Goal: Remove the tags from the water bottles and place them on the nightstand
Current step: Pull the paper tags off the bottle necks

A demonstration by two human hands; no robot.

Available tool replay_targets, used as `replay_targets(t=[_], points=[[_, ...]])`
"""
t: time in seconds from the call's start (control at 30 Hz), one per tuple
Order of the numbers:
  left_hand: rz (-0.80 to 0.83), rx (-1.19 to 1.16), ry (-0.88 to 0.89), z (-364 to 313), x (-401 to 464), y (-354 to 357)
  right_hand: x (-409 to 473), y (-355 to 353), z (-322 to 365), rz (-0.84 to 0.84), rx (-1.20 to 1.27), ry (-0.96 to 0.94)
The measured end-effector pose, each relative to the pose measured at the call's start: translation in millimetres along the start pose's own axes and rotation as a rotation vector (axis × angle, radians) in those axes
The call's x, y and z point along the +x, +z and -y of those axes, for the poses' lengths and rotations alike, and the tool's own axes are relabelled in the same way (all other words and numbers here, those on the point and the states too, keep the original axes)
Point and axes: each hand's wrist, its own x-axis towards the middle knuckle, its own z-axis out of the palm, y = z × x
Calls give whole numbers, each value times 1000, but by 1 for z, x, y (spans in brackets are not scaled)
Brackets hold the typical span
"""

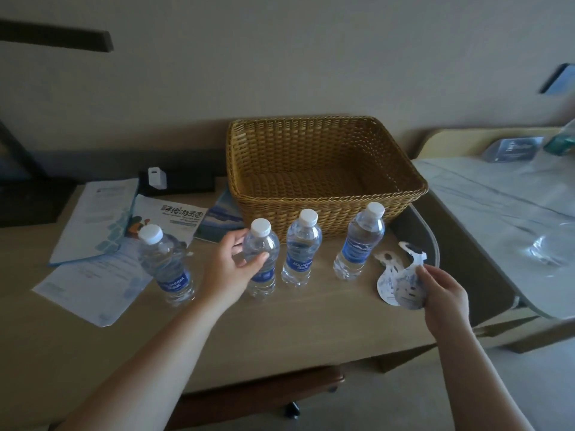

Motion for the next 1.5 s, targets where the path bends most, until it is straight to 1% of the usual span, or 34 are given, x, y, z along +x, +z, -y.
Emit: replay_targets(t=[0.07,0.1,0.23,0.4,0.53,0.67,0.8,0.93,1.03,1.13,1.2,1.23,1.27,1.33,1.43,1.5], points=[[-16,22,8,1,1,2,20,3,-9,-69,-136,21],[-24,25,12,1,1,4,29,5,-12,-74,-191,20],[-34,-32,16,2,1,6,58,14,-19,-20,-374,-1],[-37,-54,3,-1,-1,6,73,18,-29,-43,-558,-45],[-37,-64,0,-1,-1,6,71,21,-30,-72,-596,-36],[-29,-35,-4,0,-1,5,64,23,-25,-64,-619,-55],[-31,-2,-6,0,-1,4,45,21,-14,-67,-636,-146],[-25,4,-1,-1,-1,3,3,30,-3,-58,-571,-262],[-6,60,-6,-1,-1,1,-46,51,3,24,-489,-391],[21,44,-48,0,-1,-2,-95,81,8,189,-493,-573],[56,7,-114,-3,-6,-7,-120,102,13,284,-495,-654],[55,26,-112,-4,-9,-12,-130,111,16,318,-486,-681],[42,65,-81,-7,-13,-18,-137,121,19,344,-474,-702],[-27,140,40,-13,-21,-32,-148,136,23,378,-454,-720],[-194,239,260,-22,-35,-56,-156,156,25,404,-447,-689],[-314,282,370,-23,-43,-71,-160,167,24,427,-463,-681]])
